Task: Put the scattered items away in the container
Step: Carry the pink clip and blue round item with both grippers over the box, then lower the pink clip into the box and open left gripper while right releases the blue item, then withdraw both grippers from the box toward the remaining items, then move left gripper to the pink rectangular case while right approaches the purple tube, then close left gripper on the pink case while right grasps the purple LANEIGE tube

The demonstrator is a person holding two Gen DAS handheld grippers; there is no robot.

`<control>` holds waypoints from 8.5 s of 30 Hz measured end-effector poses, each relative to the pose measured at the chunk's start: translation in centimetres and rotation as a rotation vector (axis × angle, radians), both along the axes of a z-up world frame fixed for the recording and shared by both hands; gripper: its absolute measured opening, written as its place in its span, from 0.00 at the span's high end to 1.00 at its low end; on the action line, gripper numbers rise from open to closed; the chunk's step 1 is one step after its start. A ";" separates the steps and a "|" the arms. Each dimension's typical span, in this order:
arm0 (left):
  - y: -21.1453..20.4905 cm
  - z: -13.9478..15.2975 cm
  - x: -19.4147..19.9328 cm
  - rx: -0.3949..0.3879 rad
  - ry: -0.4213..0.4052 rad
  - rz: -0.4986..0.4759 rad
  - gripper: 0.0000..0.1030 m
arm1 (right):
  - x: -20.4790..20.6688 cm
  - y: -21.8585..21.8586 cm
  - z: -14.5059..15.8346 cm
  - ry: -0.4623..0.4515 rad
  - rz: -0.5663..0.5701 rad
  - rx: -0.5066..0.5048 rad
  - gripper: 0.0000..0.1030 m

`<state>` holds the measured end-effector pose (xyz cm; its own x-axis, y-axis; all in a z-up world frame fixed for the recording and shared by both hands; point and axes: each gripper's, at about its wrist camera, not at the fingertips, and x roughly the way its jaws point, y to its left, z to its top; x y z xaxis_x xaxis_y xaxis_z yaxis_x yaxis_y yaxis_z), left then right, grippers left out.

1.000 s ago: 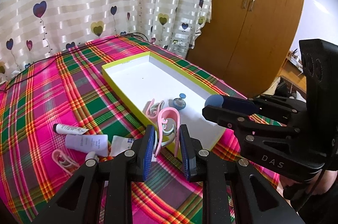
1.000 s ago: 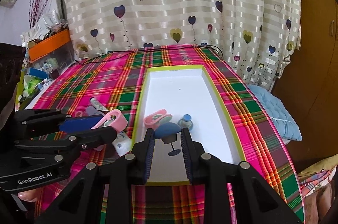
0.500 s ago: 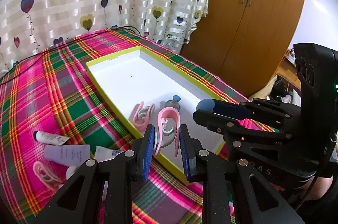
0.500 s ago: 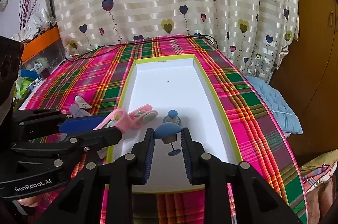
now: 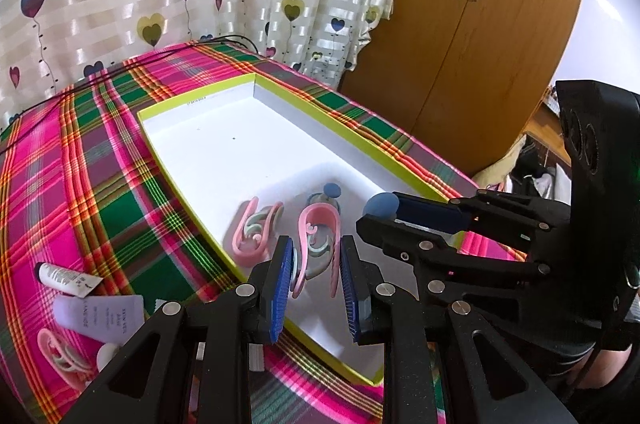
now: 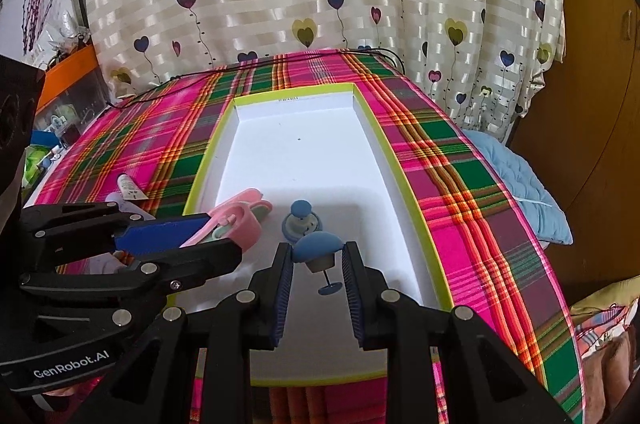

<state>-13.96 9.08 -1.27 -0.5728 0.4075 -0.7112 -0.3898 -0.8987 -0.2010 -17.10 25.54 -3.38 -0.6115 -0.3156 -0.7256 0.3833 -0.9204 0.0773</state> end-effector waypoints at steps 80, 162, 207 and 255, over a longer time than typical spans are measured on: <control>-5.6 4.2 7.2 -0.067 0.116 0.206 0.75 | 6.6 -3.5 4.7 0.104 0.087 -0.002 0.69; -16.8 -1.0 8.4 -0.029 -0.001 0.393 0.75 | 7.1 -12.8 0.3 0.012 0.411 0.043 0.68; -18.0 -1.3 7.3 0.024 -0.027 0.406 0.75 | 7.8 -14.1 -0.7 -0.039 0.515 0.072 0.72; -15.5 -3.3 2.8 -0.105 -0.036 0.412 0.74 | 8.0 -11.7 -0.9 -0.037 0.470 0.013 0.72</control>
